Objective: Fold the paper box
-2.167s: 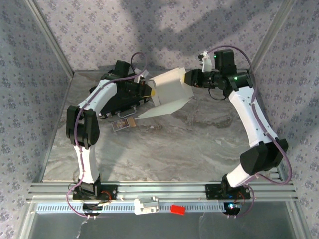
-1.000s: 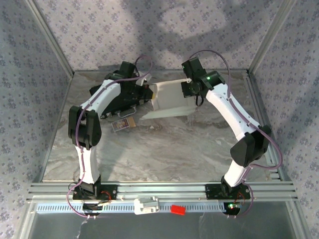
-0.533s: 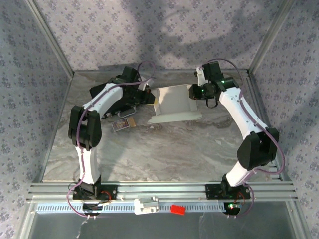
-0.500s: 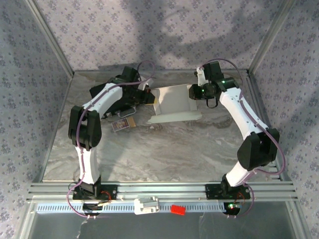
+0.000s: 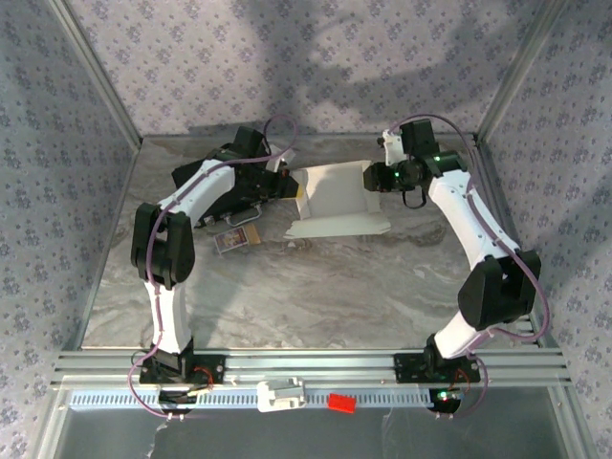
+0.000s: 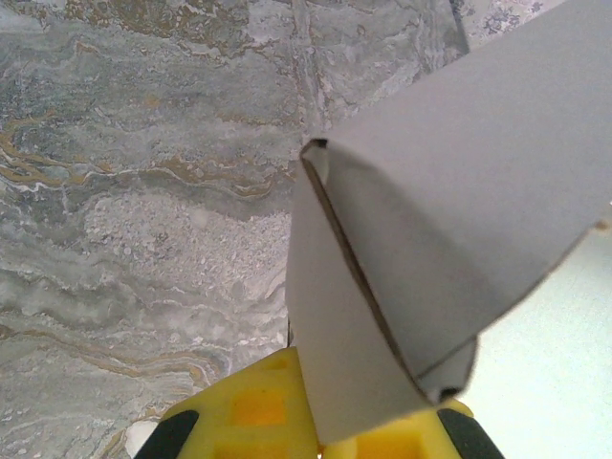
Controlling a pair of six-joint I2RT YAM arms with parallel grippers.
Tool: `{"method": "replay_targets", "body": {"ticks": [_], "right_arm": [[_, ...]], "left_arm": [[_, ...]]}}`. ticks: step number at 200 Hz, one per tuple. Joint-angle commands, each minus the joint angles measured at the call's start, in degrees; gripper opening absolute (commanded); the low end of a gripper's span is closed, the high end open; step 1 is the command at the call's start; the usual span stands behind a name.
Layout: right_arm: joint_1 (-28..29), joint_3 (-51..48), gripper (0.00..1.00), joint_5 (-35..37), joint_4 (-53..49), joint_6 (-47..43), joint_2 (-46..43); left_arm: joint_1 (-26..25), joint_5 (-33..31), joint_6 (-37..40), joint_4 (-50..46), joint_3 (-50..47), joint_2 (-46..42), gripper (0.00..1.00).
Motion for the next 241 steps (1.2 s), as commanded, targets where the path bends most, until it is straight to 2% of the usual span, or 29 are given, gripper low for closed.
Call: {"method": "replay_targets", "body": {"ticks": [1, 31, 66, 84, 111, 137, 162, 181, 204, 241], "right_arm": [[0.3, -1.9, 0.43, -5.7, -2.8, -1.9, -0.3], [-0.1, -2.9, 0.48, -4.3, -3.0, -2.5, -0.8], [-0.4, -3.3, 0.47, -2.3, -2.8, -2.7, -1.5], [-0.6, -3.3, 0.35, -4.0, -2.5, -2.5, -1.4], [0.1, -3.7, 0.33, -4.2, -1.9, -2.3, -1.2], [1.2, -4.1, 0.36, -0.6, -1.7, -1.8, -1.0], [3.1, -4.4, 0.39, 6.0, -1.2, -1.6, -0.5], [4.5, -5.0, 0.35, 12.7, 0.0, -1.2, -0.1], [5.1, -4.7, 0.29, 16.5, 0.0, -1.2, 1.8], [5.9, -10.3, 0.25, 16.6, 3.1, 2.5, 2.1]], "left_arm": [[-0.2, 8.4, -1.2, 5.5, 2.3, -4.0, 0.0], [0.1, 8.9, -1.5, 5.8, 2.4, -4.0, 0.0], [0.2, 9.1, -1.5, 5.6, 2.7, -3.9, 0.0], [0.2, 9.3, -1.5, 5.6, 2.8, -3.7, 0.0], [0.3, 9.4, -1.6, 5.9, 3.1, -3.4, 0.0], [0.3, 9.8, -1.6, 5.8, 3.5, -3.3, 0.0], [0.2, 10.1, -1.4, 5.6, 3.5, -3.4, 0.0], [0.2, 10.0, -1.2, 4.9, 3.9, -3.1, 0.0], [-0.6, 7.5, 0.4, 1.0, 4.9, -1.6, 0.0], [-3.8, -1.0, 0.4, -3.1, 2.1, 0.7, 0.0]]}}
